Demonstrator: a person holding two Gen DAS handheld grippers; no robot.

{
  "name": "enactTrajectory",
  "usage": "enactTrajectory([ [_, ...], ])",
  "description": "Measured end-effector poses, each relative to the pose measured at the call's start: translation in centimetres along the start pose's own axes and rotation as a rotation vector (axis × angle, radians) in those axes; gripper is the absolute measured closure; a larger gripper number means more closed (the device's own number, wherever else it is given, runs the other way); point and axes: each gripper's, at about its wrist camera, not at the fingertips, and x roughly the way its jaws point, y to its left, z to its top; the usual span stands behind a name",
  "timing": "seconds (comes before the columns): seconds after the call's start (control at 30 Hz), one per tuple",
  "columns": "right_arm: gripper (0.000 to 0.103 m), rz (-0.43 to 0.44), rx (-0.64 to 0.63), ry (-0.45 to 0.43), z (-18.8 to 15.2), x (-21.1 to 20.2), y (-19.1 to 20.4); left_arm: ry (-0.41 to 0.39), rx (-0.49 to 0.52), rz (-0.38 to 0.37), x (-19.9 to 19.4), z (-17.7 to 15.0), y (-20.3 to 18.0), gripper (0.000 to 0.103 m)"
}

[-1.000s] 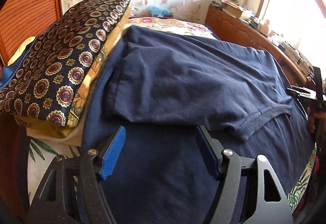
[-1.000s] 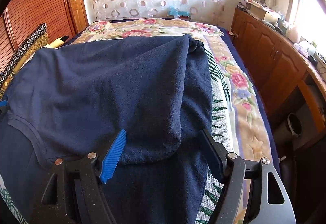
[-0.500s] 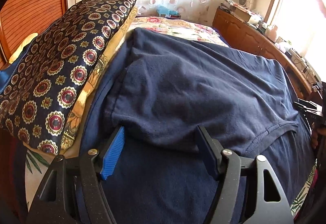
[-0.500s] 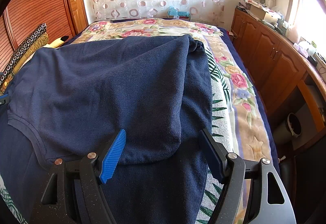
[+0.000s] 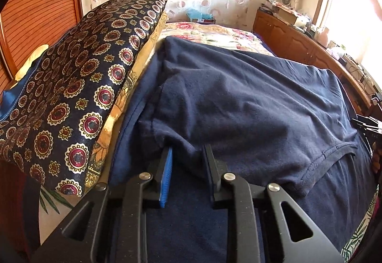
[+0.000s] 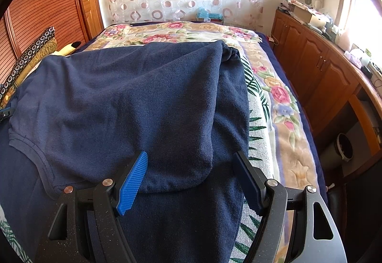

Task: Fold small clothes
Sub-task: 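Grasp the folded shirt edge with both grippers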

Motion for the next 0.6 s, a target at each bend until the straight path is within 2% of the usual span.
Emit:
enactTrajectory([
  [0.1, 0.034, 0.014, -0.005, -0.004, 0.0, -0.1, 0.0, 0.001, 0.009, 0.008, 0.2, 0.1, -0.4, 0.078],
  [0.13, 0.04, 0.02, -0.012, -0.007, 0.0, -0.2, 0.2, 0.002, 0.018, 0.01, 0.3, 0.2, -0.6, 0.079],
  [0.17, 0.05, 0.028, -0.022, -0.008, 0.0, -0.2, 0.4, 0.002, 0.032, 0.009, 0.2, 0.2, -0.8, 0.089],
  [0.2, 0.056, 0.044, -0.036, -0.007, 0.0, -0.3, 0.7, 0.003, 0.042, -0.002, 0.1, 0.1, -1.0, 0.093],
  [0.27, 0.087, 0.057, -0.07, 0.002, 0.0, -0.6, 1.3, -0.012, 0.056, -0.016, -0.1, 0.1, -1.3, 0.097],
  [0.3, 0.094, 0.075, -0.076, 0.01, 0.1, -0.7, 1.5, -0.027, 0.063, -0.028, -0.5, 0.0, -1.5, 0.098],
  [0.6, 0.098, 0.125, -0.048, -0.137, 0.5, -5.4, 0.7, -0.187, 0.051, -0.088, -6.0, 1.2, -1.9, 0.098],
])
